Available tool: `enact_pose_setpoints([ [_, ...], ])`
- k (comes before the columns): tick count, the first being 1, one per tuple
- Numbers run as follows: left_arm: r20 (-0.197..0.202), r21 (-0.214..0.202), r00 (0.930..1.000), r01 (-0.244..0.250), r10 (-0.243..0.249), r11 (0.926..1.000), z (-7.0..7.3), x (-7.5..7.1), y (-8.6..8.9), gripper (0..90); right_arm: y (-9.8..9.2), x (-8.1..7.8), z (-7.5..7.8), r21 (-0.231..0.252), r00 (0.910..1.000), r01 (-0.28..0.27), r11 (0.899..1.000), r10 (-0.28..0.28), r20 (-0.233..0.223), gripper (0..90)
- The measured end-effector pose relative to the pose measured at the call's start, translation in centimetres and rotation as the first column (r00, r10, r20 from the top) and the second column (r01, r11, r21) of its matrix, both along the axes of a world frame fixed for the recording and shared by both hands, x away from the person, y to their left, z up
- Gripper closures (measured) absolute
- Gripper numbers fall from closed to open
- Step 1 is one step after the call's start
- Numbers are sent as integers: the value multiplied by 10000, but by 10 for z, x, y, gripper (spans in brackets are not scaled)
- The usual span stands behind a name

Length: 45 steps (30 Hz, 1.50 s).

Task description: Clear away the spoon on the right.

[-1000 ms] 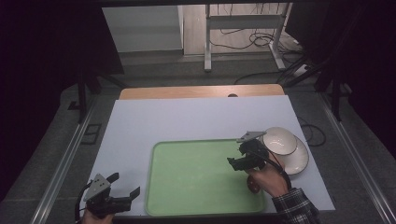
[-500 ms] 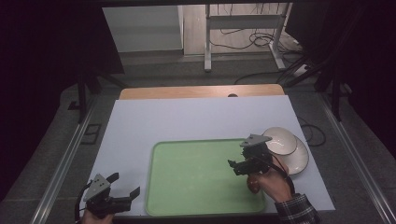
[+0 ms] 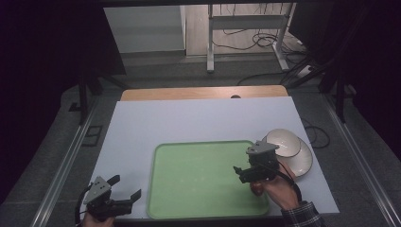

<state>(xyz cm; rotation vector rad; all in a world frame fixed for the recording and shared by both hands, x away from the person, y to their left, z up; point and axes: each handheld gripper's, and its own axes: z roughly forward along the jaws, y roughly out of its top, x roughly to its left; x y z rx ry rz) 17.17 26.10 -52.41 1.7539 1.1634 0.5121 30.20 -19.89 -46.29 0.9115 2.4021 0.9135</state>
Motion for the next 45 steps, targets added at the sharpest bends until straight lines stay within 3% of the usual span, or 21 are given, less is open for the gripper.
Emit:
enact_pose_setpoints([
  [10,45,-44,10000,11,-11,10000,0,-1,0,12,-14,-10,4,758,9999,118,9971,-120,24,12],
  [17,54,-119,10000,79,-78,9999,1,-1,1,13,-22,-19,7,1022,9992,342,9942,-360,155,0],
  [29,70,-255,10000,50,-49,9997,0,-1,5,17,-30,-38,11,1489,9961,350,9882,-465,745,0],
  [45,84,-194,10000,-8,10,9998,0,-1,5,15,-60,-65,3,1593,9898,843,9836,-1010,1003,0],
])
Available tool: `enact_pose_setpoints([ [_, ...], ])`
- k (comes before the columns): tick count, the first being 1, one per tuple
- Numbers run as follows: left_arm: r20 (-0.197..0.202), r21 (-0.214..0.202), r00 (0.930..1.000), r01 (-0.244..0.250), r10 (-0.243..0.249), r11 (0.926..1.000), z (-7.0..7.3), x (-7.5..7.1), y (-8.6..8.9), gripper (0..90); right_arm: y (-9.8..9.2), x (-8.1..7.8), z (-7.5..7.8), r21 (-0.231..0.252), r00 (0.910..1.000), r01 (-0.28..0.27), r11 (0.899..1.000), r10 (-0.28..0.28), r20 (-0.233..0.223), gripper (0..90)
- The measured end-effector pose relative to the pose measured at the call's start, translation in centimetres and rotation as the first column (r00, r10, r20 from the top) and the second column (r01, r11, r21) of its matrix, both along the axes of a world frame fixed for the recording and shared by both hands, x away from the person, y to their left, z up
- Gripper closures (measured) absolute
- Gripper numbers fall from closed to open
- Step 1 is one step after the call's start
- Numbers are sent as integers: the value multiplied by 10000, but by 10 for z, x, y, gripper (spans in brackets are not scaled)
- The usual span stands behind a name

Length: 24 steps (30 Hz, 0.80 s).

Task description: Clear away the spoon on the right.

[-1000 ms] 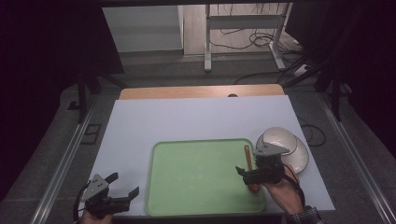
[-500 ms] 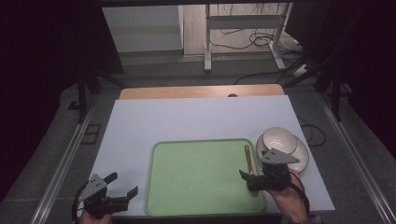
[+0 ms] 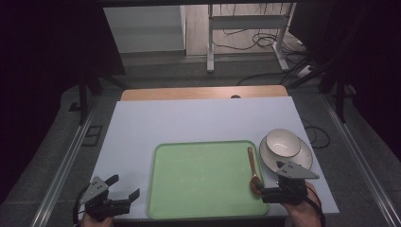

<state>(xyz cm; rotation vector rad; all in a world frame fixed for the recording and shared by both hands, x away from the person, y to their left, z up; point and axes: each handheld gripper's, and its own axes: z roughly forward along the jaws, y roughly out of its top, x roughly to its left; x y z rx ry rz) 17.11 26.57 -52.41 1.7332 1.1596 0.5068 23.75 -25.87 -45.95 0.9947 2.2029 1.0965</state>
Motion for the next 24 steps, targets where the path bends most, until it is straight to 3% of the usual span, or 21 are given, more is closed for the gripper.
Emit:
enact_pose_setpoints([
  [11,-17,50,10000,-26,26,10000,0,0,0,15,-21,-18,-8,96,9985,548,9985,-548,18,0],
  [19,-48,86,10000,-20,21,10000,-1,0,-1,15,-30,-21,-27,-181,9945,853,9962,-862,-589,0],
  [24,-45,72,10000,-30,30,10000,-1,1,-1,16,-32,-19,-30,-170,9924,992,9949,-1002,-716,0],
])
